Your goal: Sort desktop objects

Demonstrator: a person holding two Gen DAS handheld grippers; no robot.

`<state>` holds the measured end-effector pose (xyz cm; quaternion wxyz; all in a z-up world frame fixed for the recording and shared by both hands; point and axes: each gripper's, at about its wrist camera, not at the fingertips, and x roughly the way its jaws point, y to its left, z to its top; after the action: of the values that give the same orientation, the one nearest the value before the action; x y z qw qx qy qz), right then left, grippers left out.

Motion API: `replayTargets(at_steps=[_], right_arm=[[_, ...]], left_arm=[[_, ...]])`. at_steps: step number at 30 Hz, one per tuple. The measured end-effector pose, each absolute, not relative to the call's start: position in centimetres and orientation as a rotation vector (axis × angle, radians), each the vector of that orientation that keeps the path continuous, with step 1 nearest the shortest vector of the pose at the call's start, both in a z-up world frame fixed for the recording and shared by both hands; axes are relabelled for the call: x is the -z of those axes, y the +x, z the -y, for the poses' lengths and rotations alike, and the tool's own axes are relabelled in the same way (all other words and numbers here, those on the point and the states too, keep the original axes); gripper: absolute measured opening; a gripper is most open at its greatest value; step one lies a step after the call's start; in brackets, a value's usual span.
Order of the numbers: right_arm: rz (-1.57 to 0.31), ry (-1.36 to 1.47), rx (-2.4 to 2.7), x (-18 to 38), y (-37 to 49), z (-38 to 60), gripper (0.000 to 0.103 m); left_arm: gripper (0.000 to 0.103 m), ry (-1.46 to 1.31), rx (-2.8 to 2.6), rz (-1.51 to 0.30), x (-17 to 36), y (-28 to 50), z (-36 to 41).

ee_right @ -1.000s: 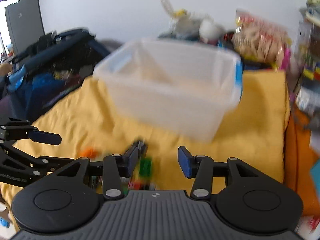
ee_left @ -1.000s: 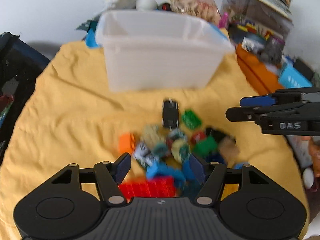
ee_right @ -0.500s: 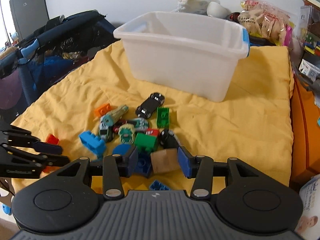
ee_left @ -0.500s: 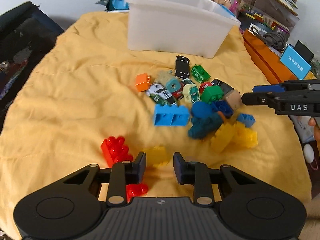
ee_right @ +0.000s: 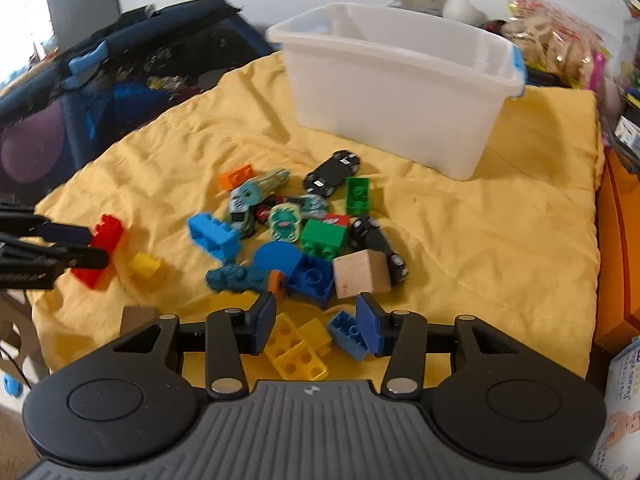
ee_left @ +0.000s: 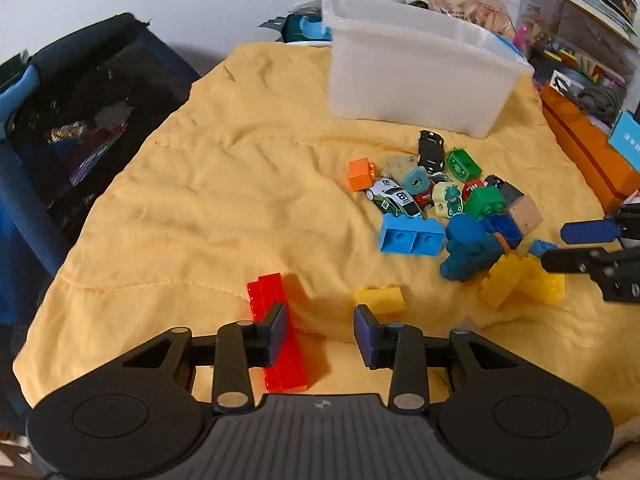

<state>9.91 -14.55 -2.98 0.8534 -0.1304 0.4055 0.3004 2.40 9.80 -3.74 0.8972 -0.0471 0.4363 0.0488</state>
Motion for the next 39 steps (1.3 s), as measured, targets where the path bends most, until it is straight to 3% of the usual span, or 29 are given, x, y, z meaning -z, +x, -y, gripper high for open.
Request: replayTargets(at_steps=[9,17,19,22,31,35,39], right_arm=[[-0.885,-0.334,-0.649,4.2,8.0,14.1,0.052],[-0.865,-0.348,-0.634,3.8,7.9,14.9,0.052],[-0.851,-0.39,-0.648,3.9,7.6,14.7,0.049],[-0.839,-0.461,-0.69,4.3,7.1,14.0,0.034],[-0.78,-0.729,-0.684,7.1,5.9,11.4,0.024],[-0.801,-0.652,-0.639,6.8,6.8,12.3,0.018],[-1.048,-0.202,-0.781,5.4,9.3,15.3,0.018]], left_arm=[[0.04,-0.136,0.051,-0.928,4.5,2.6,-8.5],[0.046,-0.178,-0.144,-0.788,1.3,-0.3,-12.2],[0.043,-0.232,-0.209,-0.863,2.6,0.1,-14.2],[0.043,-0.278,-0.209,-0.955,4.6,0.6,-15.1],[0.04,-0.087,-0.04,-0.988,5.3,2.8,-9.3],[0.039,-0.091,-0.026,-0.999,5.7,3.1,-8.9],[0.039,-0.092,-0.033,-1.003,5.9,3.0,-9.3]])
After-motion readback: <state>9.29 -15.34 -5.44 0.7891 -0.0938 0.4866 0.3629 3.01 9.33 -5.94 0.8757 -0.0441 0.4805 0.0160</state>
